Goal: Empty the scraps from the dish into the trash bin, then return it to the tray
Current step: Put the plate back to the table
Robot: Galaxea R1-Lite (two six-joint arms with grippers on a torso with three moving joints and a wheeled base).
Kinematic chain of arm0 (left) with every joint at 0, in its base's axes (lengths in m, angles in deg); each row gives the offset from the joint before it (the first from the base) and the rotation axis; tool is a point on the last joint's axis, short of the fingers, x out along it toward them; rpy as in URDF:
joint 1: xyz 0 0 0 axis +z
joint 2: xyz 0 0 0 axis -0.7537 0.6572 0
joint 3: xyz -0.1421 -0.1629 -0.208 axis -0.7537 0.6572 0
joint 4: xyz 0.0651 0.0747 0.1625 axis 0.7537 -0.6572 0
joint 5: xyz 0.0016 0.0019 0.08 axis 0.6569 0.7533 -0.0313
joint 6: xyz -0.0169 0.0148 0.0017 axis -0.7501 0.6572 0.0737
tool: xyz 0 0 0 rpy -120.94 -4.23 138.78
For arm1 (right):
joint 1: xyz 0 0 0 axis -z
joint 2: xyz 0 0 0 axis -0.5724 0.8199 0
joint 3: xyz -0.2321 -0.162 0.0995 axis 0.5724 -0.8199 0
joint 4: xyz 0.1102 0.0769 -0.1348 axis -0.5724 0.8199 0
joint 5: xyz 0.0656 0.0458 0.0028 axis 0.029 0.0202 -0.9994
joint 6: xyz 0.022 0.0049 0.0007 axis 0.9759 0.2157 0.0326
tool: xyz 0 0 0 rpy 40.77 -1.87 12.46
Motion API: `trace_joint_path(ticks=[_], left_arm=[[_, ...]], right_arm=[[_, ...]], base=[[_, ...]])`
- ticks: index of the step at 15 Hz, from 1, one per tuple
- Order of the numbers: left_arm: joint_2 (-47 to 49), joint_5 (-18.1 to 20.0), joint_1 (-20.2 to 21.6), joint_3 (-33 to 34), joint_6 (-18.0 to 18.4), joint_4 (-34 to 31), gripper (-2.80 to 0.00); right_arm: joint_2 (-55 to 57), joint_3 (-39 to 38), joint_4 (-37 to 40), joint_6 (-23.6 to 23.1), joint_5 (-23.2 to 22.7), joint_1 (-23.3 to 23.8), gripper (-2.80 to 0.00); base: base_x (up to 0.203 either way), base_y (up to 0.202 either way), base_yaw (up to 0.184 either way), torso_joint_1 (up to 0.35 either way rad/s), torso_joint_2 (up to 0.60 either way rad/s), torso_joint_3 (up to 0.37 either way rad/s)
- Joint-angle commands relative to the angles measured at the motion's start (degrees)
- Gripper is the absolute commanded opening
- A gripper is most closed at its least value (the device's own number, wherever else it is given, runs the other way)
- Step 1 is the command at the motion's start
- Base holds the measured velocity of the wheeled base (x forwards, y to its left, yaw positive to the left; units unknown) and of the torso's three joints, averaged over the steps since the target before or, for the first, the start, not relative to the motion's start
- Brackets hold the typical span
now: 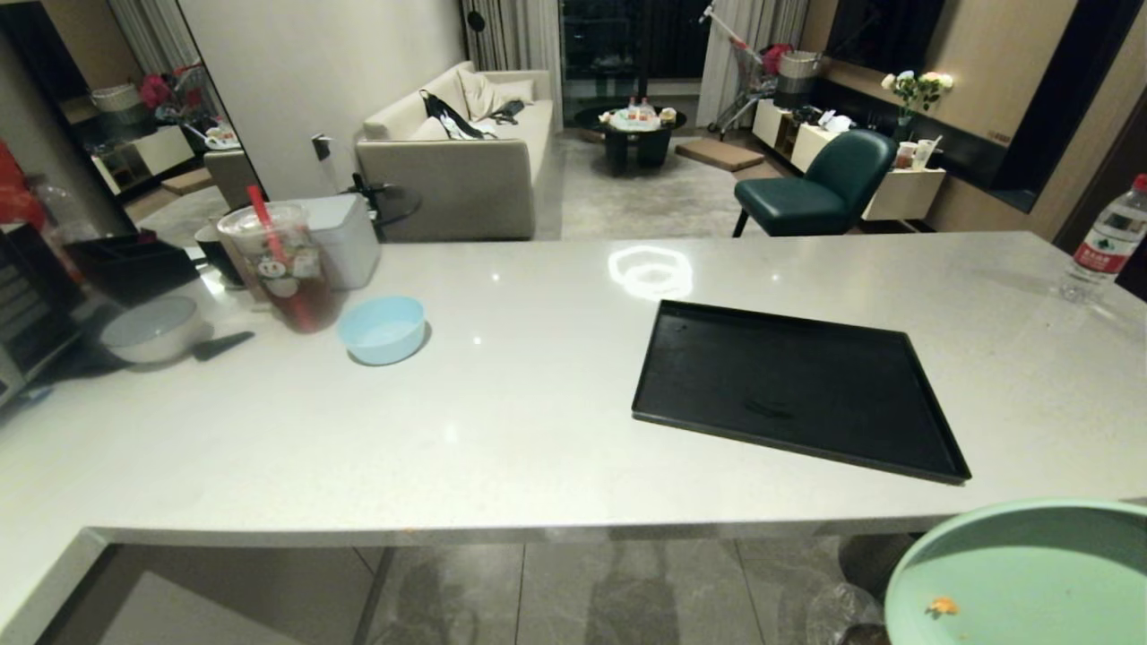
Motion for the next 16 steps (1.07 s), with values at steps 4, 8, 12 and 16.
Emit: trace_joint_path(ticks=[4, 8, 12, 16], left_arm=[[0.1, 0.0, -0.1, 0.0, -0.1, 0.0, -2.8], [0.1, 0.0, 0.0, 0.0, -0.1, 0.0, -2.8], [0.1, 0.0, 0.0, 0.0, -0.1, 0.0, -2.8], [0.1, 0.0, -0.1, 0.0, -0.1, 0.0, -2.8]], right_arm=[[0.1, 0.0, 0.0, 0.0, 0.0, 0.0, -2.8], [0.1, 0.0, 0.1, -0.2, 0.0, 0.0, -2.8], [0.1, 0.0, 0.1, -0.2, 0.0, 0.0, -2.8], [0.1, 0.0, 0.0, -0.2, 0.0, 0.0, -2.8]], base=[[0.13, 0.0, 0.001, 0.003, 0.0, 0.001], [0.0, 0.0, 0.0, 0.0, 0.0, 0.0], [0.0, 0.0, 0.0, 0.0, 0.0, 0.0], [0.0, 0.0, 0.0, 0.0, 0.0, 0.0]])
